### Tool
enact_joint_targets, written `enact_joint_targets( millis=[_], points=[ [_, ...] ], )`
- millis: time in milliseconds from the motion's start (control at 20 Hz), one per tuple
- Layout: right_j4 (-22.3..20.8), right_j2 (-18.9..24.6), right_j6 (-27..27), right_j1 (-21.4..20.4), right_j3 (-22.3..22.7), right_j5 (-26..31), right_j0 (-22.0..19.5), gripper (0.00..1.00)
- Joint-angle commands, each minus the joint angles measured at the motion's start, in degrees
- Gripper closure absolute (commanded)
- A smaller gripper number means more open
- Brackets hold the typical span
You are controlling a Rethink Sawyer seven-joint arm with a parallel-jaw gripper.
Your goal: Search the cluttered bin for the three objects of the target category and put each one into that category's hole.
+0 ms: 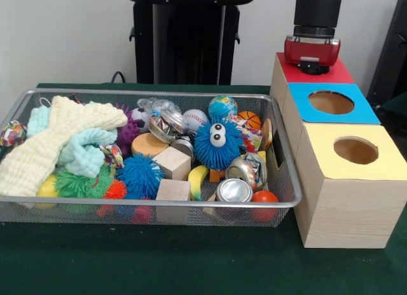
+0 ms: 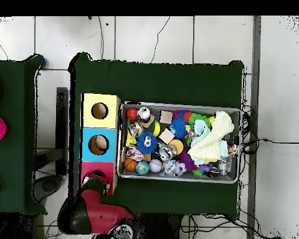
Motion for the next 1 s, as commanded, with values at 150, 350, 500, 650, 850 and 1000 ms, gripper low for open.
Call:
enact_joint_targets(
  millis=[150, 350, 500, 650, 850, 1000],
  points=[
    [5.0, -0.9, 10.3, -6.0, -2.6, 7.2, 0.0, 1.00],
    [9.0, -6.8, 7.4, -11.1, -3.4, 17.2, 5.3, 1.00],
    [9.8, -10.8, 7.2, -13.0, -4.9, 23.2, 8.4, 1.00],
    [9.1, -11.1, 8.1, -13.4, -5.1, 23.8, 8.5, 1.00],
    [7.5, -9.7, 9.3, -13.2, -4.8, 22.7, 7.1, 1.00],
    [7.1, -9.3, 9.6, -13.1, -4.8, 22.4, 6.7, 1.00]
  ],
)
